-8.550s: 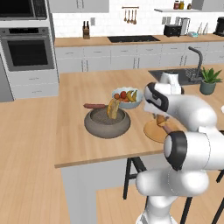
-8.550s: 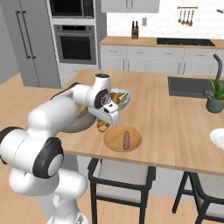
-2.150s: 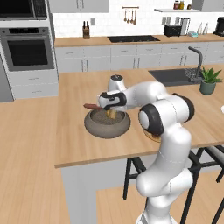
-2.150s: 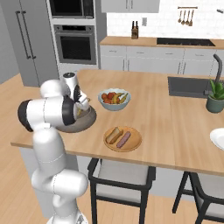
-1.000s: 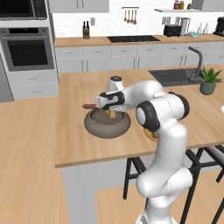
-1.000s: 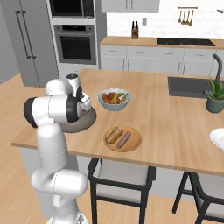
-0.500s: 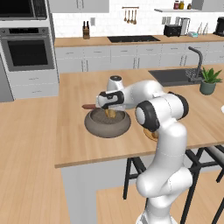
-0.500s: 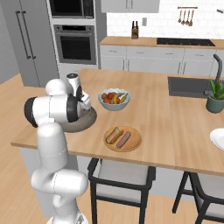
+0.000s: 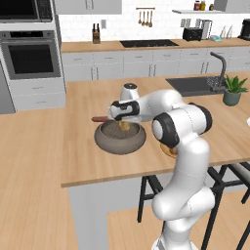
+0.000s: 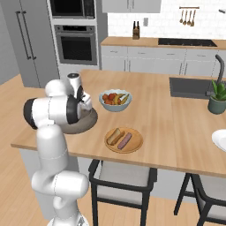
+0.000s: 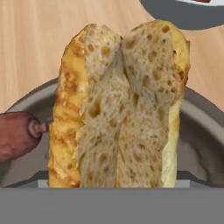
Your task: Place one bun and one sausage from the bowl on each plate.
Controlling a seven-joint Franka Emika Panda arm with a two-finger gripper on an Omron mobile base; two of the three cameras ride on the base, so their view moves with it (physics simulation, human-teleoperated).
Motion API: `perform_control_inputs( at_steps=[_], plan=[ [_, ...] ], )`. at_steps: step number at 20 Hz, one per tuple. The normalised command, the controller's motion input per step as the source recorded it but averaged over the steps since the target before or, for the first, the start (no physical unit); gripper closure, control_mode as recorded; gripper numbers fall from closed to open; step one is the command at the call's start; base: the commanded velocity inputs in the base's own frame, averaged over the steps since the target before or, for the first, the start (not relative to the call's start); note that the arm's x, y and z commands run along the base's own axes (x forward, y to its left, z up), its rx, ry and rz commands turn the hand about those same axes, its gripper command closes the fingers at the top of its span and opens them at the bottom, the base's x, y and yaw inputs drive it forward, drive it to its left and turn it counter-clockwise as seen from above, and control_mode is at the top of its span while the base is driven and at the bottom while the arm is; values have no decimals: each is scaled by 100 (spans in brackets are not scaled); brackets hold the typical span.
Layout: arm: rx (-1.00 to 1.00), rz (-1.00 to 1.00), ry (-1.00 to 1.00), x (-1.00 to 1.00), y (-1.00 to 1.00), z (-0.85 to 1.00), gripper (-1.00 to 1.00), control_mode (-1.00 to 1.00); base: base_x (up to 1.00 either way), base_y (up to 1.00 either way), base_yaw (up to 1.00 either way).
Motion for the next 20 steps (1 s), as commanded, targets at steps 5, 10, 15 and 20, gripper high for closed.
perform_control_inputs(
  at_steps=[5,10,15,20],
  plan=[
    [0,0,-1,-37,-1,69,100,-100,0,0,0],
    [0,0,-4,-57,0,99,100,-100,0,0,0],
    [1,1,-7,-95,-4,58,100,-100,0,0,0],
    [2,4,-6,-100,-16,0,100,-100,0,0,0]
  ],
)
